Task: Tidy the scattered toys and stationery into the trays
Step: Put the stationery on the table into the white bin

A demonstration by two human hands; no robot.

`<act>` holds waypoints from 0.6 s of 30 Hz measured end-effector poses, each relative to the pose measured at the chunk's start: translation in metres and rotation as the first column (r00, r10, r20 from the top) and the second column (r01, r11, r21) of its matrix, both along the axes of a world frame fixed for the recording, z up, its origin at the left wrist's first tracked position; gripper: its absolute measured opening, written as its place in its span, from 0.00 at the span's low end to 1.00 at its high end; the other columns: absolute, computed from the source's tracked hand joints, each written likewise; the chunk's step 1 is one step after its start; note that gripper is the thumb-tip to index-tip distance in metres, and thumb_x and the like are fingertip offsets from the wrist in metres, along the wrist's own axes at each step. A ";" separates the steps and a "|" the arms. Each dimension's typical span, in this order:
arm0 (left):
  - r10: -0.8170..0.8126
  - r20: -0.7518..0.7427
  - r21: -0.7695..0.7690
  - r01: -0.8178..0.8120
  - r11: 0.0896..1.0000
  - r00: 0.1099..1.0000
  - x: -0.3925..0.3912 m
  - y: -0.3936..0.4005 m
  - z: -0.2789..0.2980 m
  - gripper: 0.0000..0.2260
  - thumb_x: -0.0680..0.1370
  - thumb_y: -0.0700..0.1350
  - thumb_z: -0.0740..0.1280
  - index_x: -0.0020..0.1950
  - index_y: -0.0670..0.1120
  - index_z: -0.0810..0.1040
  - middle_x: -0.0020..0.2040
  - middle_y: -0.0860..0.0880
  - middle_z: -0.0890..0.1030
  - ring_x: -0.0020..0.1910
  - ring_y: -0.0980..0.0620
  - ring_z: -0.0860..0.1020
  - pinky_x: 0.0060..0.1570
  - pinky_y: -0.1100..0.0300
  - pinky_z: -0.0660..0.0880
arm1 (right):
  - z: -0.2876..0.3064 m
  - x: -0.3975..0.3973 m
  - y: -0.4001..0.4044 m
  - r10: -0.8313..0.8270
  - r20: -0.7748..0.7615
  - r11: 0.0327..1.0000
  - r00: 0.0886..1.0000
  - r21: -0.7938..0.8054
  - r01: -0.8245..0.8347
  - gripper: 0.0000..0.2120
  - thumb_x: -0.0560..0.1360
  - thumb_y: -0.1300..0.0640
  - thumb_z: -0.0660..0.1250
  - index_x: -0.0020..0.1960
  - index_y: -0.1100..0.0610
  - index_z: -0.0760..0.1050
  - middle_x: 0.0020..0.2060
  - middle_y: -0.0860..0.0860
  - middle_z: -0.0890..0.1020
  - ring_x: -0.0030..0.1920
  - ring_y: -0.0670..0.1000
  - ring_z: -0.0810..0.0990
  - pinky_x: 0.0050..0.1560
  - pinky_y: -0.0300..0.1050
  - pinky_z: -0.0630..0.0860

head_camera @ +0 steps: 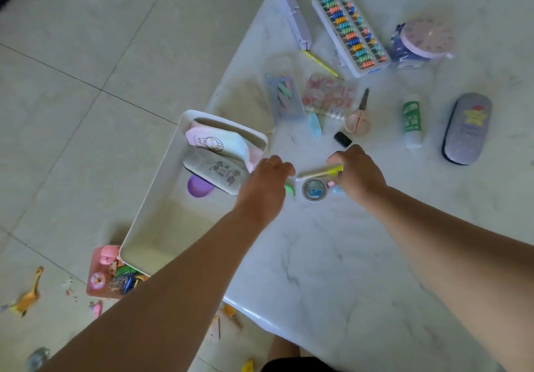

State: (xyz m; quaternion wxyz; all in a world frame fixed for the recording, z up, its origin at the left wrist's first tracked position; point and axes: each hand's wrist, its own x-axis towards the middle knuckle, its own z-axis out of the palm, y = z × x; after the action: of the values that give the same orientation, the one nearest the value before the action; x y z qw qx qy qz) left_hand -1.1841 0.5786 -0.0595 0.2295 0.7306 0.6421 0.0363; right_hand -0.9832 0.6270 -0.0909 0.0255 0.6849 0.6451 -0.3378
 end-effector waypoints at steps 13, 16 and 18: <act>0.085 -0.141 -0.171 -0.109 0.979 0.986 0.025 0.007 -0.033 0.07 0.78 0.36 0.61 0.55 0.44 0.72 0.51 0.44 0.72 0.44 0.42 0.77 0.39 0.53 0.72 | -0.009 -0.007 0.003 0.072 0.160 0.996 0.984 0.047 -0.081 0.14 0.72 0.58 0.72 0.55 0.57 0.74 0.54 0.56 0.74 0.52 0.59 0.76 0.46 0.47 0.71; 0.156 -0.035 -0.101 -0.159 0.982 0.987 0.015 -0.001 -0.004 0.03 0.79 0.39 0.62 0.53 0.44 0.72 0.49 0.46 0.73 0.41 0.42 0.77 0.37 0.49 0.74 | 0.010 -0.015 0.003 0.104 0.059 0.993 0.993 0.045 -0.107 0.08 0.76 0.57 0.68 0.54 0.55 0.73 0.50 0.53 0.78 0.48 0.56 0.79 0.44 0.47 0.74; 0.224 0.016 -0.028 -0.224 0.974 0.974 0.002 -0.009 0.020 0.03 0.80 0.42 0.62 0.52 0.44 0.73 0.49 0.45 0.73 0.40 0.41 0.76 0.36 0.49 0.73 | 0.027 -0.027 0.002 0.151 -0.028 0.988 0.988 0.039 -0.150 0.06 0.77 0.55 0.67 0.52 0.53 0.73 0.48 0.51 0.78 0.45 0.53 0.78 0.43 0.47 0.74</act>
State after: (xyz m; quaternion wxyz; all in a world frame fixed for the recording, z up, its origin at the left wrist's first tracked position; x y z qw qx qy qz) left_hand -1.1818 0.5692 -0.0399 0.2396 0.6500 0.7186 0.0607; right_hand -1.0104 0.6292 -0.0637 0.0281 0.6291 0.7015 -0.3336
